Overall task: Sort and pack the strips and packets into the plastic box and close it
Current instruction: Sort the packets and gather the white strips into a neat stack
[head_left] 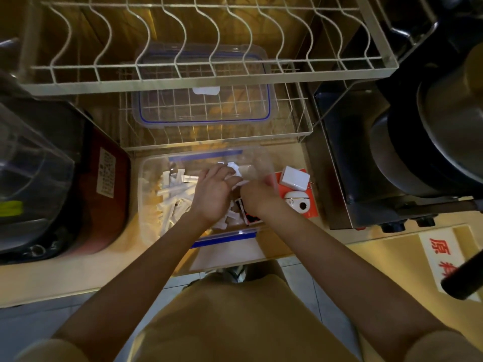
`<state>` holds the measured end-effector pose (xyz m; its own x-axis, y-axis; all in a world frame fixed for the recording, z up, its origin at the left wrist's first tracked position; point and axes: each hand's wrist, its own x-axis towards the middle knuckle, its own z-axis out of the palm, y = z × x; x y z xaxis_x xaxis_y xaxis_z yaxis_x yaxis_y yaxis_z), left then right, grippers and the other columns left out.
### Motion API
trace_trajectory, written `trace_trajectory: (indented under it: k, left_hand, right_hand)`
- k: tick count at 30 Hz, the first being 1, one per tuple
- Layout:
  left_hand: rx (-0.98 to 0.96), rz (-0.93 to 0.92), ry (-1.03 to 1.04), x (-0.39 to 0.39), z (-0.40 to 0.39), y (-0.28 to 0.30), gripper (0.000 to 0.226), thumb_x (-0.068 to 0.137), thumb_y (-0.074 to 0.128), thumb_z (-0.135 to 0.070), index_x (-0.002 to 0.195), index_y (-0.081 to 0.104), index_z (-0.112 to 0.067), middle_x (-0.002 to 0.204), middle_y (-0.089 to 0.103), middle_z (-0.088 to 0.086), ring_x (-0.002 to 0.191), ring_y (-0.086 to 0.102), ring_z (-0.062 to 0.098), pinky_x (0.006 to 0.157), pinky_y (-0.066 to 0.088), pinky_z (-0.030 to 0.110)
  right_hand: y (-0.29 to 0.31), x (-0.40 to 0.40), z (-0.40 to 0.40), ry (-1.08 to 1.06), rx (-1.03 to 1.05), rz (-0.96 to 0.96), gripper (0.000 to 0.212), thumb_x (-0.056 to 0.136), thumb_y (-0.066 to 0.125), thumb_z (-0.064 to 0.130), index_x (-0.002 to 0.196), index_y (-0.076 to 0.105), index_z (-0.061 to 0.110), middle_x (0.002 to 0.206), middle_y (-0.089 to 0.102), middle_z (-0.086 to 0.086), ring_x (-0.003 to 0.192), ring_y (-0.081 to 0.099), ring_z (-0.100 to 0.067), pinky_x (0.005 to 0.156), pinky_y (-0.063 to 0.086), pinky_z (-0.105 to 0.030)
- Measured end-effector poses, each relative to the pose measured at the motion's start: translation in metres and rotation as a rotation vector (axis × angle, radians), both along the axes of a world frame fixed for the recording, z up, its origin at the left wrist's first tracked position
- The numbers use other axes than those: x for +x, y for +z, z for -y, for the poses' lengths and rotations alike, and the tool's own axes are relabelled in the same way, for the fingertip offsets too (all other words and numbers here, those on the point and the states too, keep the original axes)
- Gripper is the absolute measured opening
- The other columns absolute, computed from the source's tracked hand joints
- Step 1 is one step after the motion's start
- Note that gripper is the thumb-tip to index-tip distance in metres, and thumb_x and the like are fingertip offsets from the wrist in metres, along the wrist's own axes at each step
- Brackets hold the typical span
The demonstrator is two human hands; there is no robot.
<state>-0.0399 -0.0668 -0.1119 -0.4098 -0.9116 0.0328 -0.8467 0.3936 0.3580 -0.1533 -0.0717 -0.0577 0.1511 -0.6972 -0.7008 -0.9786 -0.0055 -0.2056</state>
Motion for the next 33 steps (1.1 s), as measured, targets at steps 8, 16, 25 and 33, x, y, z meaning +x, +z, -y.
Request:
trace_trajectory:
  k: [8, 16, 25, 33]
  left_hand:
    - [0.645, -0.282, 0.370, -0.020, -0.010, 0.013, 0.019, 0.083, 0.055, -0.006, 0.076, 0.073, -0.006, 0.071, 0.071, 0.006, 0.054, 0.061, 0.006, 0.047, 0.042, 0.007]
    - [0.776, -0.164, 0.390, -0.033, -0.011, 0.012, 0.020, 0.085, 0.049, -0.005, 0.086, 0.067, 0.005, 0.097, 0.069, 0.022, 0.092, 0.064, 0.030, 0.070, 0.041, 0.026]
    - [0.739, -0.134, 0.294, -0.046, -0.016, 0.016, 0.022, 0.087, 0.050, -0.009, 0.101, 0.065, -0.002, 0.102, 0.070, 0.018, 0.093, 0.064, 0.028, 0.074, 0.045, 0.029]
    - [0.962, -0.366, 0.348, -0.049, -0.011, 0.034, 0.022, 0.089, 0.052, -0.011, 0.110, 0.053, -0.008, 0.087, 0.057, 0.001, 0.076, 0.058, 0.014, 0.054, 0.039, 0.021]
  right_hand:
    - [0.003, -0.007, -0.014, -0.044, -0.106, 0.023, 0.027, 0.094, 0.043, 0.004, 0.116, 0.058, -0.002, 0.121, 0.061, -0.018, 0.111, 0.058, -0.029, 0.085, 0.045, -0.026]
    - [0.015, -0.043, -0.032, -0.653, -0.461, 0.305, 0.027, 0.096, 0.044, 0.031, 0.107, 0.058, 0.011, 0.095, 0.068, -0.009, 0.078, 0.062, -0.019, 0.064, 0.046, -0.028]
    - [0.004, -0.049, -0.040, -0.607, -0.406, 0.304, 0.021, 0.097, 0.044, 0.024, 0.116, 0.049, 0.015, 0.104, 0.067, -0.008, 0.092, 0.066, -0.023, 0.078, 0.053, -0.034]
    - [0.001, -0.046, -0.042, -0.577, -0.447, 0.285, 0.022, 0.097, 0.046, 0.020, 0.117, 0.049, 0.013, 0.108, 0.065, -0.010, 0.094, 0.065, -0.026, 0.078, 0.053, -0.035]
